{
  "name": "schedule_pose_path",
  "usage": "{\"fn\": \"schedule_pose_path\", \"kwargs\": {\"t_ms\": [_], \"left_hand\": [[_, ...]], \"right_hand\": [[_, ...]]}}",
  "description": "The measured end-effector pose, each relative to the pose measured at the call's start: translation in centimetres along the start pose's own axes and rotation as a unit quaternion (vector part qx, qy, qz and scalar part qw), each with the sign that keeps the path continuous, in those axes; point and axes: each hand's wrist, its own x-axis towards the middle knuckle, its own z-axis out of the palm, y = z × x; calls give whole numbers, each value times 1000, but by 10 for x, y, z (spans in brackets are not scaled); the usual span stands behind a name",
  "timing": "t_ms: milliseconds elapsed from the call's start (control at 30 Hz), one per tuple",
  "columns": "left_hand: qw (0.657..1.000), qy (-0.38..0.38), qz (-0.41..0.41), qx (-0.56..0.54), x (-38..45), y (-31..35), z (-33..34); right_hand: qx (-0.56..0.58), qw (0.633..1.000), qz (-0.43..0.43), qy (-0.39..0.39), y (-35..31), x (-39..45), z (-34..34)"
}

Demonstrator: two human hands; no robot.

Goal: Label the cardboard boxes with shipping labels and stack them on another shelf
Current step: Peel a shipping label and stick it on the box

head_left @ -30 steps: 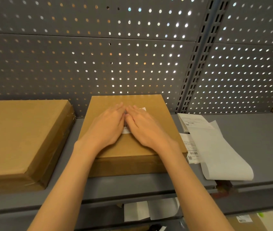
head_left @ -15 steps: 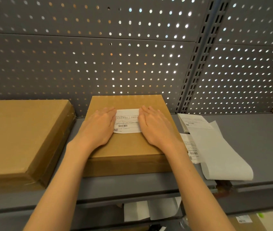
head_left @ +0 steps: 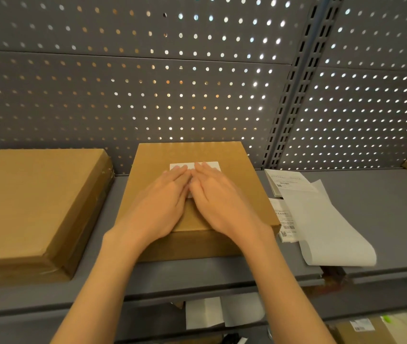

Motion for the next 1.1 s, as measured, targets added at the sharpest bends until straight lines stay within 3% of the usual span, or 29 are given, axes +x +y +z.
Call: {"fn": "schedule_pose_path", "kwargs": {"t_ms": [133,567,733,900,1100], "left_hand": [[1000,-15,-4,-3,-4,-2,8],[999,17,-44,10,-19,-13,0],[997,71,-28,27,-25,1,3],[998,51,14,36,-31,14,10],[999,34,-1,43,-38,12,10]], "right_hand": [[-16,1000,1,-15,-2,-6,5],[-50,994,89,39,23,-18,-3],[-11,997,44,59,8,-27,-5],[-26,999,-9,39,-13,-36,9],[-50,998,-9,40,-12,-41,16]]}}
